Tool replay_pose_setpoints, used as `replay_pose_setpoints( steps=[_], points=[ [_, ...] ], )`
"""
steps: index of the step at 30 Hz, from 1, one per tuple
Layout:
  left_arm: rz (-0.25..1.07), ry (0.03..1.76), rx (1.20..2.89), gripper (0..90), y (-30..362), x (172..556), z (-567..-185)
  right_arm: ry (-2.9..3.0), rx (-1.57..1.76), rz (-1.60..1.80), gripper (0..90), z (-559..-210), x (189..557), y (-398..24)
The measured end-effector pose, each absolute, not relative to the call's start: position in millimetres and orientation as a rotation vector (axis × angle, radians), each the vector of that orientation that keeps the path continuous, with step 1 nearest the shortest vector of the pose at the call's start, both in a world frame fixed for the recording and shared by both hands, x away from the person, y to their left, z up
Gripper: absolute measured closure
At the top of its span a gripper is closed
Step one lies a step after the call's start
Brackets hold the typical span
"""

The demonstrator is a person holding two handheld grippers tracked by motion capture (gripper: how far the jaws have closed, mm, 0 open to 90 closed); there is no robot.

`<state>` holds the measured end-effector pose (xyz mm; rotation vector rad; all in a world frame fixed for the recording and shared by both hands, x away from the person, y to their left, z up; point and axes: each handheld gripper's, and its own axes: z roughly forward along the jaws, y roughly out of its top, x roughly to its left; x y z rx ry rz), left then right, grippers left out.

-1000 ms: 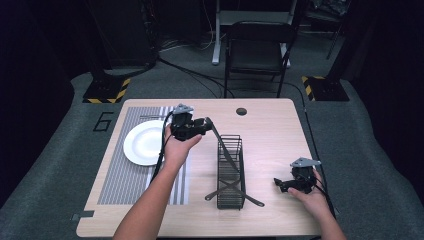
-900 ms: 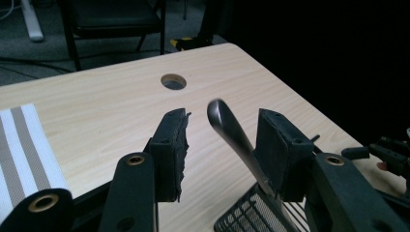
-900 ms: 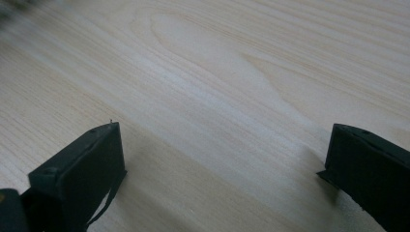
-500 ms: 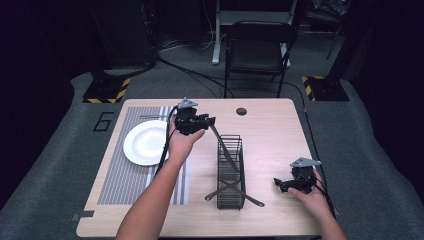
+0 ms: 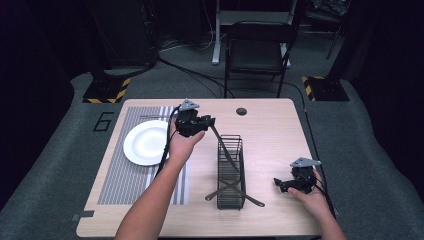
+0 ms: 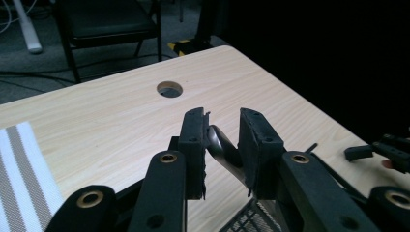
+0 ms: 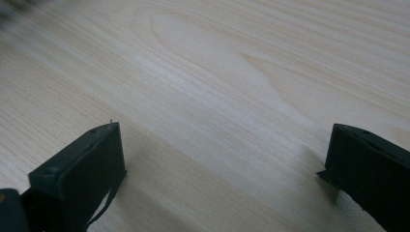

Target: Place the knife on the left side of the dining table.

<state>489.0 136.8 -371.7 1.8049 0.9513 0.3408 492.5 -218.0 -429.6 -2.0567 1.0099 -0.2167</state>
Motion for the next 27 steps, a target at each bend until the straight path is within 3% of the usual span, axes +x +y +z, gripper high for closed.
replay_pose_setpoints(
  steps=[22, 27],
  points=[
    [0.228, 0.767, 1.801, 82.8, 100.3, 450.5, -337.0, 1.009, -2.057, -0.216, 0.0, -429.6, 492.6, -217.9],
    [0.286, 0.698, 1.838, 83.8, 93.2, 439.7, -326.3, 1.008, -2.057, -0.217, 0.0, -429.6, 492.6, -217.9]
  ],
)
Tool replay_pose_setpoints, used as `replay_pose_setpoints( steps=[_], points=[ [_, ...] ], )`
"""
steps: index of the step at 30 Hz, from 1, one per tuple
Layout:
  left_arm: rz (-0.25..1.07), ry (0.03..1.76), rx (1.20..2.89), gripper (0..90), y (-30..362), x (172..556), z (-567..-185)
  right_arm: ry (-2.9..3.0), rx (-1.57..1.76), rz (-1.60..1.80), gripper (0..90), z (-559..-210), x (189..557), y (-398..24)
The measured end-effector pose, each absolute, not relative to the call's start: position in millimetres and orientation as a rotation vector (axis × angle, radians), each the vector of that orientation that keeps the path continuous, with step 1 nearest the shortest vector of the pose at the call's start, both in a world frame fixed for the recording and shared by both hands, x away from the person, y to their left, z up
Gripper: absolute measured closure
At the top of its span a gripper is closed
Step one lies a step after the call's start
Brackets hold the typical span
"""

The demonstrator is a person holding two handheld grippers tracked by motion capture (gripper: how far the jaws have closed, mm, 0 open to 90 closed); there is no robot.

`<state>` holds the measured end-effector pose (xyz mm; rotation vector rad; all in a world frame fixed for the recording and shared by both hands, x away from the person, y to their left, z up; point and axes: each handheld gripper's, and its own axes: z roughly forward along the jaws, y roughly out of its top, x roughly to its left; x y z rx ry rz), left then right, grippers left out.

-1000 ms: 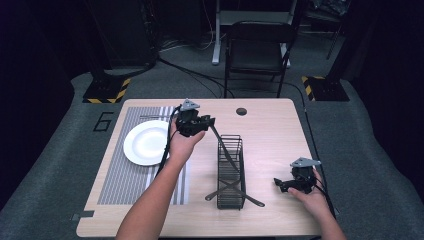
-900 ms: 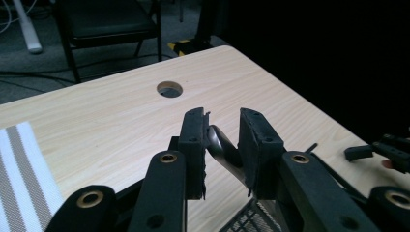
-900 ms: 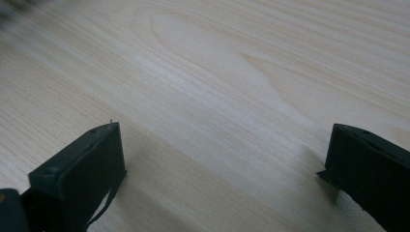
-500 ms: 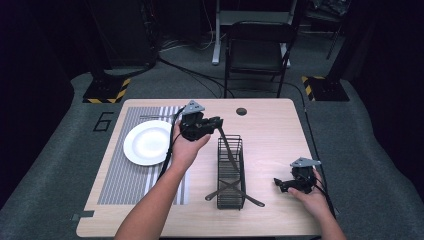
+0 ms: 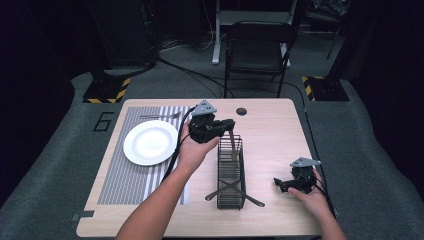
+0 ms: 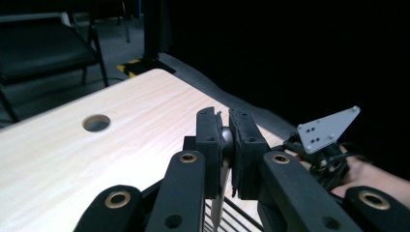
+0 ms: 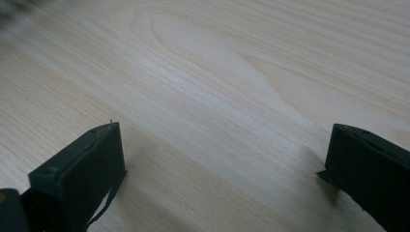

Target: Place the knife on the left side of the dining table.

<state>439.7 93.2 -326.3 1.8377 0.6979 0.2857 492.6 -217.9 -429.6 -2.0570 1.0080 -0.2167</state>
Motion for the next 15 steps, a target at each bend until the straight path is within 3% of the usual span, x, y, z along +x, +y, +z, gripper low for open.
replay_pose_setpoints(
  steps=[15],
  points=[
    [0.369, 0.708, 1.850, 83.7, 99.9, 430.6, -296.5, 1.008, -2.055, -0.215, 0.0, -429.6, 492.7, -218.0]
  ],
)
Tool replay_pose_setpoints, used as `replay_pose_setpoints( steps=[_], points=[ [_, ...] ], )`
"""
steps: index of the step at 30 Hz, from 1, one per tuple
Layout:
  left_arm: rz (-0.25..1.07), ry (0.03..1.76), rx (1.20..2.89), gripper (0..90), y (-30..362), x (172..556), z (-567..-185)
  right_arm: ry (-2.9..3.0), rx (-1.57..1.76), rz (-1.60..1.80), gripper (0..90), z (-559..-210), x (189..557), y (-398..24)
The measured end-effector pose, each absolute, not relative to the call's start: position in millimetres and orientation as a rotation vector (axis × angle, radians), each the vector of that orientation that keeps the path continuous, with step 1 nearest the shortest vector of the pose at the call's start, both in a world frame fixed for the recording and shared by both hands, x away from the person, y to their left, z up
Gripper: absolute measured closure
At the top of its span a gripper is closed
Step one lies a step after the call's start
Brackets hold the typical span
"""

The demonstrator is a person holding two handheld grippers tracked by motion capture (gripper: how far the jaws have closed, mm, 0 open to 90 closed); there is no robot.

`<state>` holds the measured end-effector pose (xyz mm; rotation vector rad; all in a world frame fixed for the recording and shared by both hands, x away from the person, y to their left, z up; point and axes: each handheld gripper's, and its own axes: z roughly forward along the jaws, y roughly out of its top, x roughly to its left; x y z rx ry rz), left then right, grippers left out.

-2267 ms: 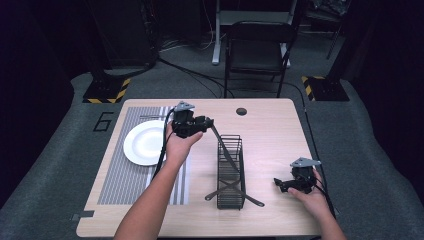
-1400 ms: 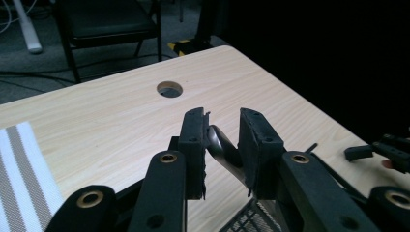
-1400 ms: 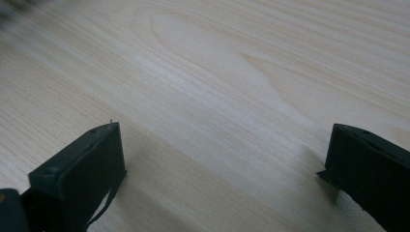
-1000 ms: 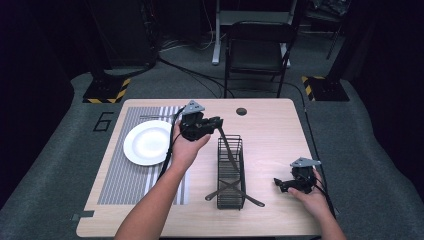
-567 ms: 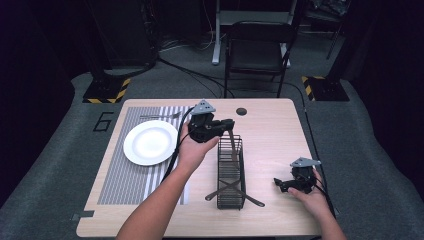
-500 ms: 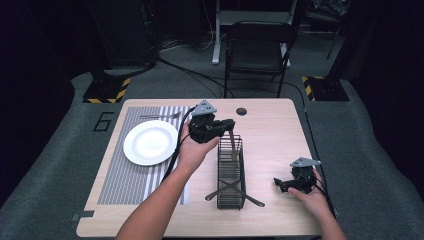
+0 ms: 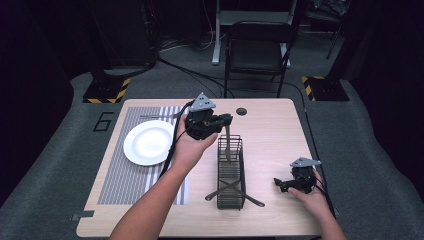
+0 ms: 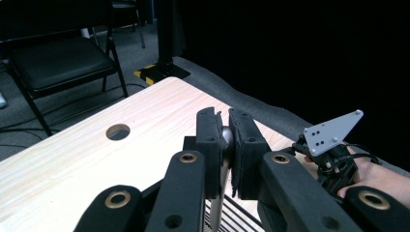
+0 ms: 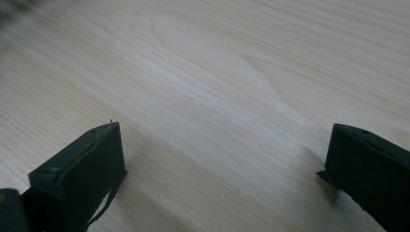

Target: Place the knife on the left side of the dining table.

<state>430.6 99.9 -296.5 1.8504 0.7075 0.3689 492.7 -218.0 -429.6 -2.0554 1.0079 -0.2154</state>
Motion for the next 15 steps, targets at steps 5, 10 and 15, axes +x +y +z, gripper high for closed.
replay_pose_setpoints(
  steps=[5, 10, 15],
  points=[
    [0.383, 0.691, 1.856, 83.7, 99.8, 427.4, -286.5, 1.008, -2.054, -0.215, 0.0, -429.5, 492.7, -218.2],
    [0.385, 0.686, 1.838, 83.7, 101.1, 422.0, -273.4, 1.007, -2.054, -0.216, 0.0, -429.5, 492.6, -218.1],
    [0.416, 0.676, 1.835, 83.8, 103.5, 417.2, -260.7, 1.008, -2.053, -0.215, 0.0, -429.5, 492.6, -218.2]
  ],
)
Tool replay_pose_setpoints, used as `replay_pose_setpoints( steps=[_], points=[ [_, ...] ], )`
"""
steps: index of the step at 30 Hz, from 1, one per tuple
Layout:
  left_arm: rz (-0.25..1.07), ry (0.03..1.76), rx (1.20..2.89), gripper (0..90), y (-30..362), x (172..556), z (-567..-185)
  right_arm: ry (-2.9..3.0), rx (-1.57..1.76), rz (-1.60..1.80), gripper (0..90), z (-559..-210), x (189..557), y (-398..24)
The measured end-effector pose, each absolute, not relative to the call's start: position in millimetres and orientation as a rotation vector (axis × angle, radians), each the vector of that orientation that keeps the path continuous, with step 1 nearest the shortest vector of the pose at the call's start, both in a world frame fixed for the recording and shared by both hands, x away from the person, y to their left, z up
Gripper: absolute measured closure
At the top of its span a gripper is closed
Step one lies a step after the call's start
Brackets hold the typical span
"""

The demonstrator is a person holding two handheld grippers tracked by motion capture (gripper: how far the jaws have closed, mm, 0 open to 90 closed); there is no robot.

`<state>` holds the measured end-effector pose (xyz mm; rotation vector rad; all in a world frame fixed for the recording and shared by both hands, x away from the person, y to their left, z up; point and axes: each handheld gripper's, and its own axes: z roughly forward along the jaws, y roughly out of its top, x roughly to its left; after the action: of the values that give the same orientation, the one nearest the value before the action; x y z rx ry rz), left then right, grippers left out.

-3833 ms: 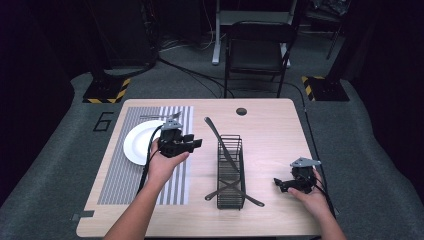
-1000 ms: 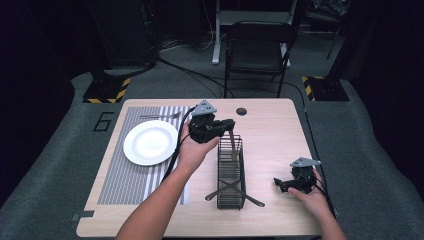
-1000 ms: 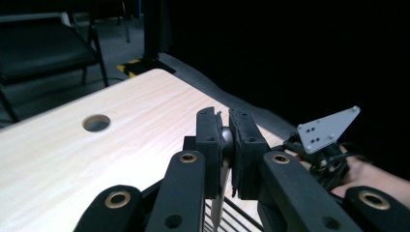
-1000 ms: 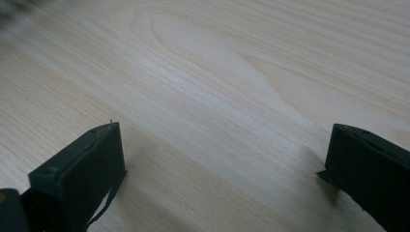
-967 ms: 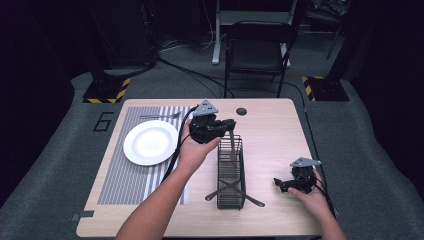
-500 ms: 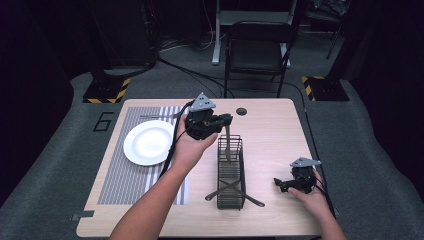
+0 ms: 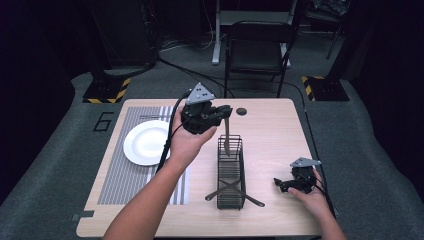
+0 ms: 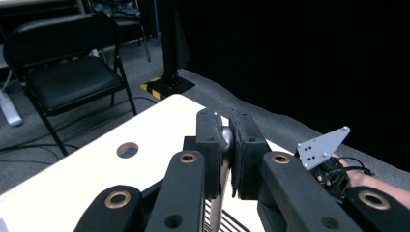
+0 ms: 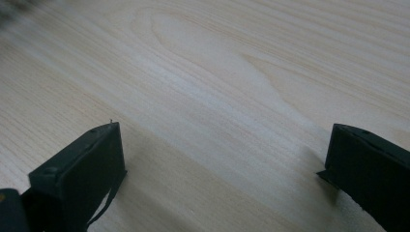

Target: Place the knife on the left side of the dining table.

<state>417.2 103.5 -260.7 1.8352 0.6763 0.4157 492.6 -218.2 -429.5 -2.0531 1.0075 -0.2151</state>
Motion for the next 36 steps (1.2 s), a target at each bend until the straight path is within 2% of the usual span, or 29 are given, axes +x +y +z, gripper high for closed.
replay_pose_setpoints(
  steps=[11, 22, 36],
  points=[
    [0.460, 0.658, 1.806, 83.7, 111.5, 404.4, -230.7, 1.008, -2.053, -0.215, 0.0, -429.5, 492.6, -218.2],
    [0.516, 0.675, 1.771, 83.8, 136.0, 392.1, -210.2, 1.008, -2.053, -0.215, 0.0, -429.5, 492.6, -218.2],
    [0.544, 0.747, 1.765, 83.7, 169.7, 390.6, -219.6, 1.008, -2.052, -0.215, 0.0, -429.5, 492.6, -218.2]
  ],
)
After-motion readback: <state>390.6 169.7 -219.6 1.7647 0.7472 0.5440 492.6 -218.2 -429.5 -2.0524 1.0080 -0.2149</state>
